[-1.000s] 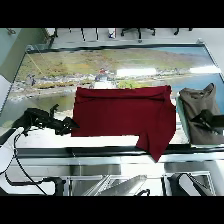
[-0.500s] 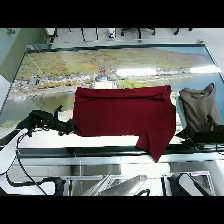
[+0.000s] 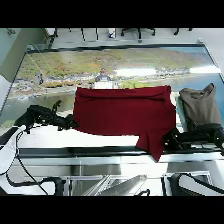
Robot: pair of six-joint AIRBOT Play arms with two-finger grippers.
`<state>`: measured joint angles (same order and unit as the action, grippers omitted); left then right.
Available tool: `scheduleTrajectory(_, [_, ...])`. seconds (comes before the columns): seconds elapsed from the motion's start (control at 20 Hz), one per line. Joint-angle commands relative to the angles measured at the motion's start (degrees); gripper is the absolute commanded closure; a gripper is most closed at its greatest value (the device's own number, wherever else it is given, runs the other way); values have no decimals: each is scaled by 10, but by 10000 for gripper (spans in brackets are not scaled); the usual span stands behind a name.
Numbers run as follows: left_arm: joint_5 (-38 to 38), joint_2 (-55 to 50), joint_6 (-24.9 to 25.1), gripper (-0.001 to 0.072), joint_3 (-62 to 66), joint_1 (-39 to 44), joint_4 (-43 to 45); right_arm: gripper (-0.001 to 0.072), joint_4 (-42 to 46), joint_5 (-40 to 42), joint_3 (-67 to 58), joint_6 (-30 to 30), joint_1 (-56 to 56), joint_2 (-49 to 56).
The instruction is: Fold the shirts.
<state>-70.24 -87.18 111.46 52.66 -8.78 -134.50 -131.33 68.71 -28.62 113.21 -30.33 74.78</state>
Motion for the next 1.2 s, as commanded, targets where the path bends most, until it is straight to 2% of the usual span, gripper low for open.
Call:
scheduleTrajectory(0.0, [-25, 0, -22, 691, 22, 0, 4, 698, -35, -6, -14, 37, 48, 13])
scheduleTrajectory(0.15, [-80, 7, -72, 691, 40, 0, 92, 695, -21, 16, -32, 11, 42, -35])
scheduleTrajectory(0.25, [-78, 34, -102, 690, 22, 0, 169, 695, 46, 14, -31, -59, 38, -89])
scheduleTrajectory(0.35, [-78, 65, -116, 691, -8, -5, 240, 695, 148, 26, -28, -146, 38, -144])
scheduleTrajectory(0.45, [-78, 88, -116, 690, -44, -27, 257, 695, 220, 48, -17, -209, 39, -194])
scheduleTrajectory(0.55, [-74, 106, -113, 691, -81, -66, 256, 695, 257, 59, -5, -234, 39, -233])
scheduleTrajectory(0.65, [-69, 123, -103, 691, -107, -95, 250, 695, 252, 54, -5, -229, 39, -254])
scheduleTrajectory(0.8, [-60, 141, -104, 691, -106, -88, 236, 695, 158, 1, -17, -173, 39, -253])
scheduleTrajectory(0.95, [-56, 141, -105, 690, -49, -54, 194, 695, 58, -65, -66, -119, 50, -223])
scheduleTrajectory(1.15, [-13, 106, -154, 691, 85, -4, 188, 694, 48, -140, -167, -118, 105, -125])
